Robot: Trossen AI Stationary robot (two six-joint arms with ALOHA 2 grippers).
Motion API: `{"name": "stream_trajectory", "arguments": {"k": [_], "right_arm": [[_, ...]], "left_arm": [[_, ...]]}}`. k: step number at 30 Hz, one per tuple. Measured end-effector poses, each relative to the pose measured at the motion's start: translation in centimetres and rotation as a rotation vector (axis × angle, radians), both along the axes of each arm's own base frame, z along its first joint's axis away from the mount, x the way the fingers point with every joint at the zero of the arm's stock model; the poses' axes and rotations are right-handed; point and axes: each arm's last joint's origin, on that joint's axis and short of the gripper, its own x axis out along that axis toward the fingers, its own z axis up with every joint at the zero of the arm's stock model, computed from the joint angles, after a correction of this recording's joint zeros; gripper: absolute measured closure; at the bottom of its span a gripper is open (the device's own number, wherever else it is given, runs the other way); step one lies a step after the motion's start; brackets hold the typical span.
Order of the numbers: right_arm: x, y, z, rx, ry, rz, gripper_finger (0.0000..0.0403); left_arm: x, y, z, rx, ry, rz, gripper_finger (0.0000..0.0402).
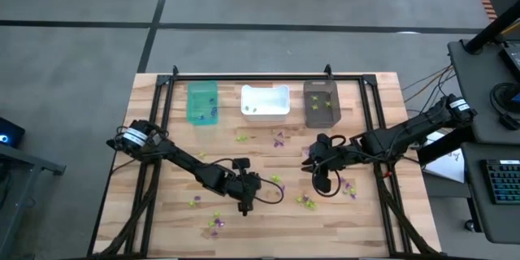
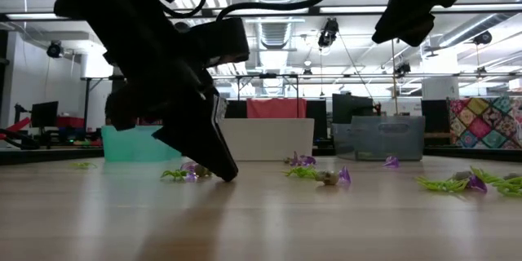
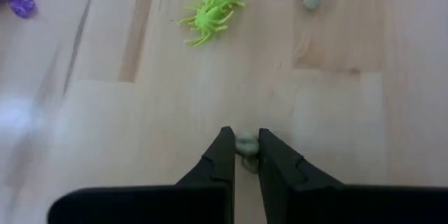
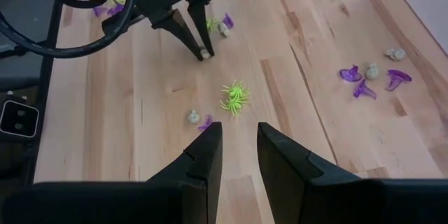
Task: Sort Halloween decoration
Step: Put the white skull toy into the white bin
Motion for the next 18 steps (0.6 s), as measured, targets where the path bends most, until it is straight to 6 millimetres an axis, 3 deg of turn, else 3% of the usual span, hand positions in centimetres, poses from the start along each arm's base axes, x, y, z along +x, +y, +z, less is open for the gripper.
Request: {"name": "stream_trajectory", "arguments": {"k": [10, 18], "right_arm": [[0.0, 0.0, 0.0, 0.013, -0.005, -0.010, 0.0321], [0.2, 0.1, -0.2, 0.041, 0.009, -0.040, 0.0321]], "left_arm": [[0.7, 0.9, 6.8, 0.076, -0.137, -0.133, 0.0398], [0.9, 5.4, 10.3, 0.172, -0.168, -0.119, 0.0399]]}}
